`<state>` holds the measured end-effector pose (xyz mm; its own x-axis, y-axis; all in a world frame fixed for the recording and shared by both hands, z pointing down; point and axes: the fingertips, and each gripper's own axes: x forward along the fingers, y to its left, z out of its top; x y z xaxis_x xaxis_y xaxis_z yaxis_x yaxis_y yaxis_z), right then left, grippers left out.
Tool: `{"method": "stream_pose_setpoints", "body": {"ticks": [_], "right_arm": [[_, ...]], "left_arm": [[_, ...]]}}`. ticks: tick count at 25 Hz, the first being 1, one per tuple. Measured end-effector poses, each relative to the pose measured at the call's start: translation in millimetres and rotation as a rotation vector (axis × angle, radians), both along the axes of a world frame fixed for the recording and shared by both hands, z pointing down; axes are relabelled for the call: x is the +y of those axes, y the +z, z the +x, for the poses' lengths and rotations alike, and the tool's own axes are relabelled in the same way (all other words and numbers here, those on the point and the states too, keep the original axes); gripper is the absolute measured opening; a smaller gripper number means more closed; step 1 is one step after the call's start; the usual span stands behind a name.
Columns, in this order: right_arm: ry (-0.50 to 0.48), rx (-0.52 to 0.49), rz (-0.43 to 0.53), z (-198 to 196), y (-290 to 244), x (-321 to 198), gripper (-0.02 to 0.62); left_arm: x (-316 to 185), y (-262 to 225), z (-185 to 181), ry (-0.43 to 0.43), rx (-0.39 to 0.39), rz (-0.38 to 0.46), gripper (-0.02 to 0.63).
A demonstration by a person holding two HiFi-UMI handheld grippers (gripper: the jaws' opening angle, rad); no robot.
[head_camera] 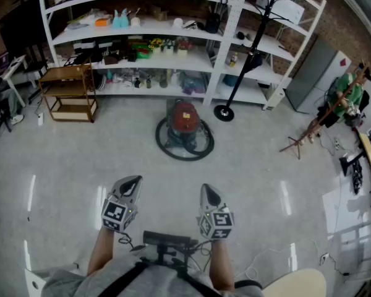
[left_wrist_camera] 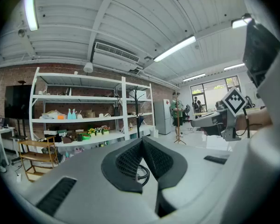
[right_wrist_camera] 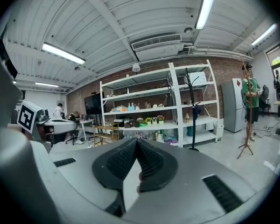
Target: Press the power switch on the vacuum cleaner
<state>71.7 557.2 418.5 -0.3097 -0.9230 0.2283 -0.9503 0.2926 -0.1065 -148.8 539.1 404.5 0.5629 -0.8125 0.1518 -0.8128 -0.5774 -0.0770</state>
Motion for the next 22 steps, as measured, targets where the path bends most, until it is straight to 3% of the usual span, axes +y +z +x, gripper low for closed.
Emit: {"method": "stream_pose_setpoints", "body": {"ticks": [22], "right_arm": [[-0.051, -0.062, 0.027, 42.2, 15.2, 5.0, 0.012]], "left_arm": [[0.5, 11.8, 44.6, -0.028, 0.013, -0.013, 0.008]]}}
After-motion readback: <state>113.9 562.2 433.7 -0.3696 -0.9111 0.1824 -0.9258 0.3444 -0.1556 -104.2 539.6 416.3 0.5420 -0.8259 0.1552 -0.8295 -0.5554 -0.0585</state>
